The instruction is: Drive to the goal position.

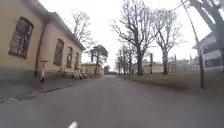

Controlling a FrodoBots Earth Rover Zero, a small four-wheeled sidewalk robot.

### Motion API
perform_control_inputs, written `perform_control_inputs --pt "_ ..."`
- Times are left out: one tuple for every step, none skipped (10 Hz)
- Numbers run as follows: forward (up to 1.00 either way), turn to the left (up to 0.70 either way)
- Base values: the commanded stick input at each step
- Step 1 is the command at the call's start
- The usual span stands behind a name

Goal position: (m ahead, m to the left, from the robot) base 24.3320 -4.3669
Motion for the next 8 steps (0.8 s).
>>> perform_control_inputs --pt "1.00 0.00" --pt "1.00 0.00" --pt "1.00 0.00" --pt "1.00 0.00" --pt "1.00 0.00" --pt "1.00 0.00" --pt "1.00 0.00" --pt "1.00 0.00"
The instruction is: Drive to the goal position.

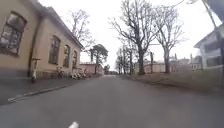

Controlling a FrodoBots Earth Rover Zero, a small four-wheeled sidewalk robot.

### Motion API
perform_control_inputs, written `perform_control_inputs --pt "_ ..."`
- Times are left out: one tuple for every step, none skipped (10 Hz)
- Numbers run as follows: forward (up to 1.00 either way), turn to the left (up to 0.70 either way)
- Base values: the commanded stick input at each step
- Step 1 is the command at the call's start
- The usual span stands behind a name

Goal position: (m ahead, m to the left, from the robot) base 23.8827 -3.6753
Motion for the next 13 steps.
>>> perform_control_inputs --pt "1.00 0.00" --pt "1.00 0.00" --pt "1.00 -0.08" --pt "1.00 -0.34" --pt "1.00 -0.37" --pt "1.00 -0.07" --pt "1.00 0.00" --pt "1.00 0.00" --pt "1.00 0.00" --pt "1.00 0.00" --pt "1.00 0.00" --pt "1.00 0.00" --pt "1.00 0.00"
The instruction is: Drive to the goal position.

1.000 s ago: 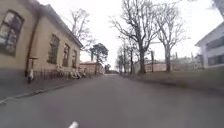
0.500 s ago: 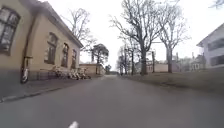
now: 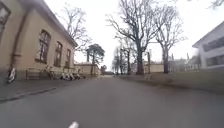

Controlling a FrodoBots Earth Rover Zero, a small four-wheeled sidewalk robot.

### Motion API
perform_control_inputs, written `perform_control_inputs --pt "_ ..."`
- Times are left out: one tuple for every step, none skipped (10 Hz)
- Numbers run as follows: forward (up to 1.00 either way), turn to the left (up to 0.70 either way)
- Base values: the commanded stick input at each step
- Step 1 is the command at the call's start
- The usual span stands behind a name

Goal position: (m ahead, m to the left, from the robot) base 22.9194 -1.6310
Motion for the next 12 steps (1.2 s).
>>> perform_control_inputs --pt "1.00 0.00" --pt "1.00 0.00" --pt "1.00 0.00" --pt "1.00 0.00" --pt "1.00 0.00" --pt "1.00 0.00" --pt "1.00 0.00" --pt "1.00 0.00" --pt "1.00 0.00" --pt "1.00 0.00" --pt "1.00 0.00" --pt "1.00 0.00"
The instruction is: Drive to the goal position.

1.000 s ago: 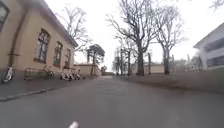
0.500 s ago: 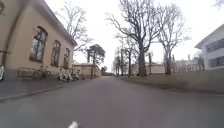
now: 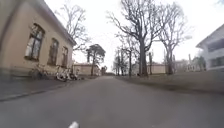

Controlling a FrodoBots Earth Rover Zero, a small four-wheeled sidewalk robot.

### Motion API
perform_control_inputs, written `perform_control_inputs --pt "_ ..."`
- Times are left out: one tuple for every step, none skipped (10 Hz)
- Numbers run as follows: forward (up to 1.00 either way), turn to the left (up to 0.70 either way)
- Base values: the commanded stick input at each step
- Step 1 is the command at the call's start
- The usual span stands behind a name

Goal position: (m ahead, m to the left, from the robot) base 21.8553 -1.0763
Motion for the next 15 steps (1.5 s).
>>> perform_control_inputs --pt "1.00 0.00" --pt "1.00 0.00" --pt "1.00 0.00" --pt "1.00 0.00" --pt "1.00 0.00" --pt "1.00 0.00" --pt "1.00 0.00" --pt "1.00 0.00" --pt "1.00 0.00" --pt "1.00 0.00" --pt "1.00 0.00" --pt "1.00 0.00" --pt "1.00 0.00" --pt "1.00 0.00" --pt "1.00 0.00"
